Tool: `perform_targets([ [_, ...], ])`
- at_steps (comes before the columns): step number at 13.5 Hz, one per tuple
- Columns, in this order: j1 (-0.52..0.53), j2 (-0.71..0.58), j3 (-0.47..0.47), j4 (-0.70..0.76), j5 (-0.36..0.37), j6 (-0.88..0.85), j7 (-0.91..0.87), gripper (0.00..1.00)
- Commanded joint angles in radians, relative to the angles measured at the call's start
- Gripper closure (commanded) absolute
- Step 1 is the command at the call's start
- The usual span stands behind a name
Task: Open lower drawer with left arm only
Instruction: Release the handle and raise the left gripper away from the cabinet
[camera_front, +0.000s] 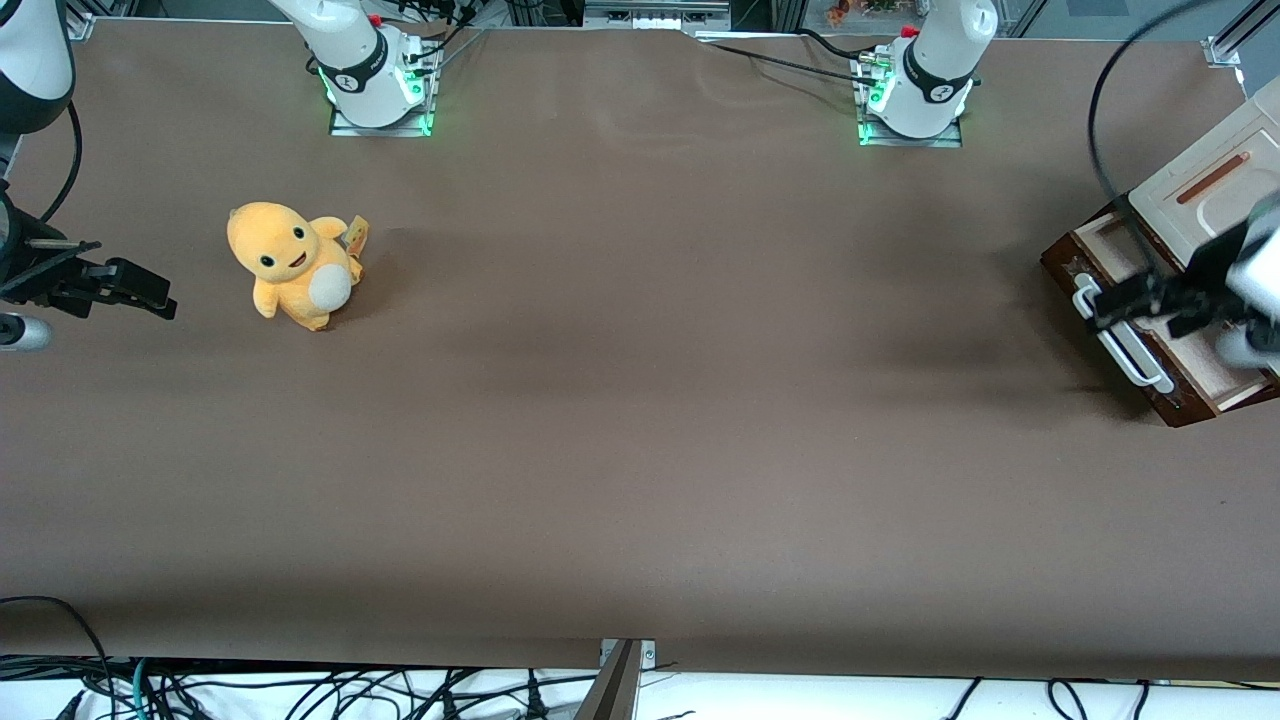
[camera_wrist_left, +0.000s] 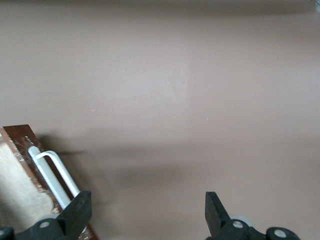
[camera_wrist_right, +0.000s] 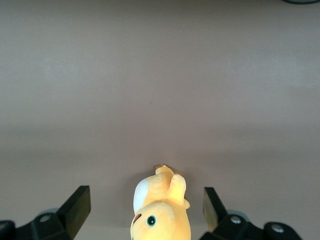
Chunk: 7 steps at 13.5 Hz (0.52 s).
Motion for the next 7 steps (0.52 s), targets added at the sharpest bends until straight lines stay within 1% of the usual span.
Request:
perform_targets([
  [1, -0.014, -0.092, -0.004, -0.078, 0.088, -0.059, 0.069, 0.00],
  [4, -0.014, -0.104, -0.002, -0.079, 0.111, -0.093, 0.133, 0.00],
  [7, -0.014, -0.103, -0.004, -0.087, 0.111, -0.096, 0.129, 0.00],
])
